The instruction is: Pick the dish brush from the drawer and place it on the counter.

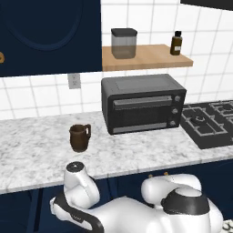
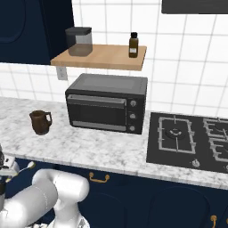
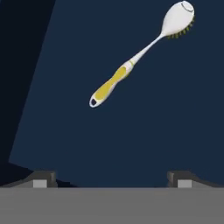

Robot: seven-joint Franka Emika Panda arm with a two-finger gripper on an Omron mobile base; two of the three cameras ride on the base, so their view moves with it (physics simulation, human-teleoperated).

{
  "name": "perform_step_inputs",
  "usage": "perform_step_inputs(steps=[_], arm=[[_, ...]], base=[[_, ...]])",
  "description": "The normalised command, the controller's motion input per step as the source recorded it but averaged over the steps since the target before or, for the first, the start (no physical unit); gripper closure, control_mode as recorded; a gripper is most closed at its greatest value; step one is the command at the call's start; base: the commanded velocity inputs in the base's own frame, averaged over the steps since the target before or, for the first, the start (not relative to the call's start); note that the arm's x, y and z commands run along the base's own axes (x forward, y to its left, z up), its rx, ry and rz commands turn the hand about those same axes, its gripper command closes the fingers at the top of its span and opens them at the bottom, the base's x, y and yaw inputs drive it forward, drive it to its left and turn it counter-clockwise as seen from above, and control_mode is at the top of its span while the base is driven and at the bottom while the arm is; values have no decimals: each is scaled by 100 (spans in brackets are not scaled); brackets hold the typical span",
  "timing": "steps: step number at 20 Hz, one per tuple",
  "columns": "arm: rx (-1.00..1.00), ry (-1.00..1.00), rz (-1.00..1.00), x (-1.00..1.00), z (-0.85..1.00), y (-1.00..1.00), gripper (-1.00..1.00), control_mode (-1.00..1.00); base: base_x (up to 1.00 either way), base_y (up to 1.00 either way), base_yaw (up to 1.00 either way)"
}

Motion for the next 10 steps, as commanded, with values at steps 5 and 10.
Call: perform_step_inputs(steps=[5,10], arm=[[-10,14,0,-8,-64,34,-100,-100],[-7,12,0,-48,-60,18,-100,-100]], base=[[0,0,0],[0,0,0]])
